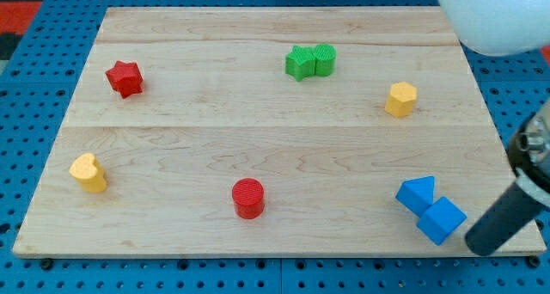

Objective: Move your hand to the right of the yellow hexagon

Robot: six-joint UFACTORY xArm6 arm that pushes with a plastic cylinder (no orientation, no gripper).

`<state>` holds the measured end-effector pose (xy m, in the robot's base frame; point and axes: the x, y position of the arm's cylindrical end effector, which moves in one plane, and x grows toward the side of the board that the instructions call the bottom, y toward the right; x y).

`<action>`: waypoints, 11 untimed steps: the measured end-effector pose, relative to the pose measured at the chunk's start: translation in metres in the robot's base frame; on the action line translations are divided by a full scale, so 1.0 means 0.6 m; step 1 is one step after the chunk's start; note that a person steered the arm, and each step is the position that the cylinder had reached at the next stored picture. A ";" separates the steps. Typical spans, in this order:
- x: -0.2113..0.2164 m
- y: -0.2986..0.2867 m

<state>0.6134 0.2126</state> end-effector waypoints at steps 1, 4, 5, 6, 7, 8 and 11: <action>-0.007 -0.062; -0.062 -0.079; -0.054 -0.014; -0.116 0.064; -0.217 0.071; -0.295 0.066; -0.412 -0.043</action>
